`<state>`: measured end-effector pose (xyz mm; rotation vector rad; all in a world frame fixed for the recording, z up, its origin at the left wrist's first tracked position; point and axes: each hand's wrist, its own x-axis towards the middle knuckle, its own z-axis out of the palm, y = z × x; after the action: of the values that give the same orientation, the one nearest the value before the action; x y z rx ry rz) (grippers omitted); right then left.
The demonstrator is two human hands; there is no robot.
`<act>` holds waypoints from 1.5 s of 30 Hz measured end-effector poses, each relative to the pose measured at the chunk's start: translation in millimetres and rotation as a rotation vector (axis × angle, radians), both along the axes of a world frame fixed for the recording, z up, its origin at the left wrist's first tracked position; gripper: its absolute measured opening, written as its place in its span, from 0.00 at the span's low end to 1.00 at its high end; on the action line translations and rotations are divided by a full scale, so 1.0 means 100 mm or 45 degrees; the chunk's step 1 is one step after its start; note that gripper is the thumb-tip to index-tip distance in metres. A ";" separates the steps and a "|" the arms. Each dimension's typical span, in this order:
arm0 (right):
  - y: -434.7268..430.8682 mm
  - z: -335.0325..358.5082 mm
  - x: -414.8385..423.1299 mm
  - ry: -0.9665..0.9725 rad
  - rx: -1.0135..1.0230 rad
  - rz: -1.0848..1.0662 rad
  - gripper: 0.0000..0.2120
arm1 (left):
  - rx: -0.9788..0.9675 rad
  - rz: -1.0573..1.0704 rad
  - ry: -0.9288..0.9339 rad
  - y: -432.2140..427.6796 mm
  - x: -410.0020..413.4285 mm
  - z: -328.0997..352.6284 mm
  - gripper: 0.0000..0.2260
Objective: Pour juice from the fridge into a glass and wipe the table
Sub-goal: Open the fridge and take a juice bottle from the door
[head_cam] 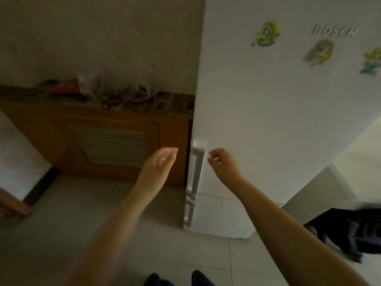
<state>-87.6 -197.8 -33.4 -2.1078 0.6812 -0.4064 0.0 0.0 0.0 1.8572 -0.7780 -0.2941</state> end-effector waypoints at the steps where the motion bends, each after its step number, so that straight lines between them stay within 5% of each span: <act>1: -0.02 -0.02 0.13 0.031 0.011 -0.039 0.14 | 0.007 -0.021 -0.009 -0.07 0.11 0.03 0.20; 6: 0.02 -0.14 0.63 0.220 0.250 -0.122 0.15 | -0.026 -0.105 -0.117 -0.50 0.62 0.19 0.19; 11: -0.04 -0.27 0.76 0.350 0.039 -0.136 0.17 | -0.099 -0.133 -0.362 -1.00 0.96 0.46 0.25; 16: 0.01 -0.21 0.78 0.376 0.027 -0.190 0.15 | -0.201 -0.316 -0.441 -1.38 1.07 0.88 0.30; 24: 0.11 -0.10 0.71 0.363 0.116 -0.232 0.07 | -0.217 -0.209 -0.467 -1.45 1.00 0.81 0.28; 35: 0.52 -0.10 -0.01 0.383 0.107 -0.146 0.14 | -0.438 -0.159 -0.495 -0.98 0.29 0.71 0.30; 45: 0.91 -0.20 -1.26 0.251 0.047 -0.072 0.05 | -0.591 -0.127 -0.654 -0.49 -0.84 0.65 0.29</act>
<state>-213.3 -106.9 -53.2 -2.1147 0.8571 -0.2165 -83.8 -49.4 65.5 1.4594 -1.1765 0.2994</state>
